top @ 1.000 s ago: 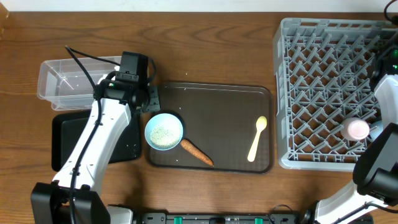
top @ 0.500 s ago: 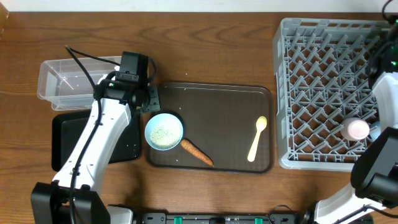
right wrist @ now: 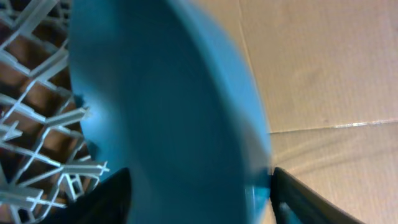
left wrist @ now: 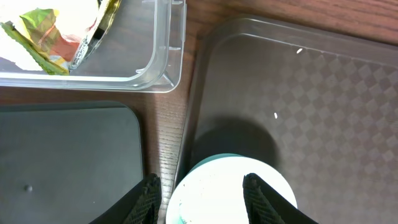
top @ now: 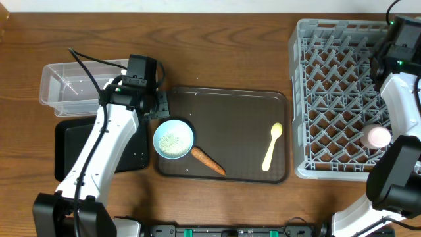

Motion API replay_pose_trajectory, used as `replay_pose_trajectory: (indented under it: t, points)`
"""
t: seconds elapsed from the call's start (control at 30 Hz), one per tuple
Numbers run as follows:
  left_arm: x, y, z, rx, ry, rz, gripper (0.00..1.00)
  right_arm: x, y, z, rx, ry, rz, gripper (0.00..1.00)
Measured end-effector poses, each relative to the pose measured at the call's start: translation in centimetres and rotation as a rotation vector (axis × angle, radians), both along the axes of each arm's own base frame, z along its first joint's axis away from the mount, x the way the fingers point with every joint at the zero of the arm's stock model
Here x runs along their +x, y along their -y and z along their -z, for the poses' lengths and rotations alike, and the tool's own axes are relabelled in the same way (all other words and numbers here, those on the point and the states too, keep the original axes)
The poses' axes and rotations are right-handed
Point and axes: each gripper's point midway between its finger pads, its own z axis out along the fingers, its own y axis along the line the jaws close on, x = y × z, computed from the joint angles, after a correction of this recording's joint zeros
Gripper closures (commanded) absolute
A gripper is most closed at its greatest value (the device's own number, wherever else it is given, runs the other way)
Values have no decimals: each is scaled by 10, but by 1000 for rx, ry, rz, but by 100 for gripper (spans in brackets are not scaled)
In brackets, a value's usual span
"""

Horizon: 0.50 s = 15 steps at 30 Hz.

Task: Sort waste into correct bins and load items into the dishwasher rack
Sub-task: 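Lift the blue plate and stand it upright in the rack's back right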

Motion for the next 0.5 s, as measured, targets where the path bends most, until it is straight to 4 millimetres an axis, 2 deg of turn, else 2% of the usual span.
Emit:
replay_pose_trajectory:
  t: [0.07,0.27,0.33,0.5]
  points:
    - [0,0,0,0,0,0,54,0,-1,3,14,9,-1,12]
    - [0,0,0,0,0,0,55,3,-8,0,61,57,-36,9]
    - [0,0,0,0,0,0,55,4,-13,-7,84,84,-68,7]
    - [0,0,0,0,0,0,55,2,-27,-46,118,187,-150,6]
